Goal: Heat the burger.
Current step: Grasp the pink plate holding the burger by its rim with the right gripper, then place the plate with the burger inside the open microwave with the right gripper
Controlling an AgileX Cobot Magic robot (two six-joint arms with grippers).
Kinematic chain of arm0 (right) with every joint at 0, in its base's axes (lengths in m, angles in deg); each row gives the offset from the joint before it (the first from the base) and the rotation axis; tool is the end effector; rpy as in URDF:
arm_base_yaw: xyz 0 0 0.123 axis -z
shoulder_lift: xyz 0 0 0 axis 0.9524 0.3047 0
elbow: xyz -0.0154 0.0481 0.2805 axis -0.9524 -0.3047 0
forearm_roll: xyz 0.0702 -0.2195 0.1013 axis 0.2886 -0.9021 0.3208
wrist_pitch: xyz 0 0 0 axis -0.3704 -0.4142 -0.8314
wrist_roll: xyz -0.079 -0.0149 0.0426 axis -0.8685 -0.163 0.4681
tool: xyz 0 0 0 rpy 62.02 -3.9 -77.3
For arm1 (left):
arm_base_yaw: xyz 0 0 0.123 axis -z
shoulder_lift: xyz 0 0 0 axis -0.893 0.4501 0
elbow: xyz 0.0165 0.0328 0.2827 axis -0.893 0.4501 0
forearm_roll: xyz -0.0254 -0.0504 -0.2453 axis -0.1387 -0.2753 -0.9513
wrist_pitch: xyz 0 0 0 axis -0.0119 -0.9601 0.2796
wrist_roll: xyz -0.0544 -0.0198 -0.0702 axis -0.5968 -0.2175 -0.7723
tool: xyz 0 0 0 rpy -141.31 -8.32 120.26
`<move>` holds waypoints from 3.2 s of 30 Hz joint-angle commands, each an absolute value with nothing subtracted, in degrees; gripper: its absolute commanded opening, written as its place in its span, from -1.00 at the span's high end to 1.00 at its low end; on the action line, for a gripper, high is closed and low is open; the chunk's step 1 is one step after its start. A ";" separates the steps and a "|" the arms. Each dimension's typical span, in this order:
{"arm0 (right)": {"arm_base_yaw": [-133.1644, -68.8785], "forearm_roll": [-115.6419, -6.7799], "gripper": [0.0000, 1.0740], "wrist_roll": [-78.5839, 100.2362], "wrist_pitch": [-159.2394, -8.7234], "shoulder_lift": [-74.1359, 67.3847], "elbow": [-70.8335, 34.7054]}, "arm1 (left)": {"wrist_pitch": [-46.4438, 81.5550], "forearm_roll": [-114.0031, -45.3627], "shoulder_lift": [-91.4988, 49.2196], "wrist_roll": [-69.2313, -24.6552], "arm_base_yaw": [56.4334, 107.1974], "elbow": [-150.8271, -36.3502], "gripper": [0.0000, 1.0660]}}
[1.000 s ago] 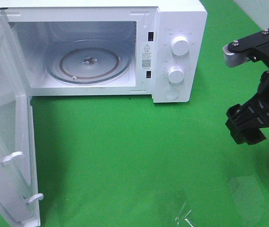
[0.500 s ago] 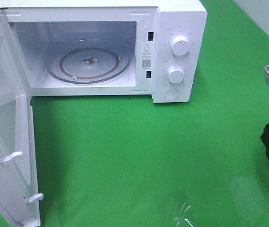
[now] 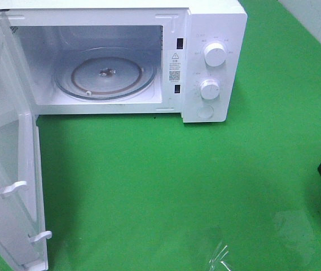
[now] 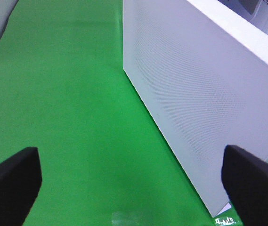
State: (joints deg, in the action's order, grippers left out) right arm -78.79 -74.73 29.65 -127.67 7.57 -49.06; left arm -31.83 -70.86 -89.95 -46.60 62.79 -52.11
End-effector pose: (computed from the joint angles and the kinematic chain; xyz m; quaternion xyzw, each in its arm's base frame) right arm 0.2178 0.0112 0.1831 -0.0137 0.9912 -0.0642 0.1151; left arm -0.0061 -0.0080 0.2785 0.0292 0.8483 -0.0293 0.5279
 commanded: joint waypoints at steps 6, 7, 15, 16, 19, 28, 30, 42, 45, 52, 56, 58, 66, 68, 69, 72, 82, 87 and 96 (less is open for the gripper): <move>-78.33 -74.16 -0.43 29.07 -123.66 15.19 -49.69 | -30.97 -70.97 -91.10 -46.71 62.79 -51.88 -0.81; -78.33 -74.33 -0.42 29.07 -122.97 16.79 -49.69 | -30.97 -70.97 -91.10 -46.71 62.79 -51.88 -0.81; -78.33 -76.62 -0.42 30.16 -121.42 20.75 -49.63 | -30.97 -70.97 -91.10 -46.71 62.79 -51.88 -0.81; -78.33 -76.62 -0.42 30.16 -120.97 21.38 -49.63 | -30.97 -70.97 -91.10 -46.71 62.79 -51.88 -0.81; -78.33 -76.62 -0.42 30.16 -119.08 23.84 -49.63 | -30.97 -70.97 -91.10 -46.71 62.79 -51.88 -0.81; -78.33 -77.43 -0.42 30.16 -118.62 26.70 -49.63 | -30.97 -70.97 -91.10 -46.71 62.79 -51.88 -0.81; -78.33 -77.43 -0.41 30.28 -118.62 26.70 -49.63 | -30.97 -70.97 -91.10 -46.71 62.79 -51.88 -0.81; -78.33 -84.82 0.70 35.38 -117.76 26.70 -49.63 | -30.97 -70.97 -91.10 -46.71 62.79 -51.88 -0.81; -78.33 -84.64 1.00 35.55 -117.59 26.70 -49.63 | -30.97 -70.97 -91.10 -46.71 62.79 -51.88 -0.81; -78.45 -84.53 1.00 37.67 -117.59 26.70 -49.58 | -30.97 -70.97 -91.10 -46.71 62.79 -51.88 -0.81; -78.45 -84.53 1.00 37.73 -117.87 26.70 -49.40 | -30.97 -70.97 -91.10 -46.71 62.79 -51.88 -0.81; -78.56 -84.53 1.00 37.96 -118.56 26.65 -49.06 | -30.97 -70.97 -91.10 -46.71 62.79 -51.88 -0.81; -80.74 -87.17 1.00 41.51 -121.54 26.65 -48.20 | -30.97 -70.97 -91.10 -46.71 62.79 -51.88 -0.81; -82.06 -88.14 1.00 42.48 -122.40 26.65 -48.20 | -30.97 -70.97 -91.10 -46.71 62.79 -51.88 -0.81; -83.09 -88.71 1.00 43.28 -123.14 26.65 -48.20 | -30.97 -70.97 -91.10 -46.71 62.79 -51.88 -0.81; -83.78 -89.23 1.00 43.80 -123.66 26.65 -48.20 | -30.97 -70.97 -91.10 -46.71 62.79 -51.88 -0.81; -89.96 -96.56 1.00 51.19 -129.04 26.36 -48.20 | -30.97 -70.97 -91.10 -46.71 62.79 -51.88 -0.81; -93.23 -100.92 1.00 55.37 -132.65 22.06 -48.20 | -30.97 -70.97 -91.10 -46.71 62.79 -51.88 -0.81; -96.67 -101.43 1.00 55.43 -137.30 17.37 -48.32 | -30.97 -70.97 -91.10 -46.71 62.79 -51.88 -0.81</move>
State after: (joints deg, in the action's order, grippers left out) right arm -95.58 -99.20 55.03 -134.60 18.86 -48.32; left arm -31.83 -70.86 -89.95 -46.60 62.79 -52.11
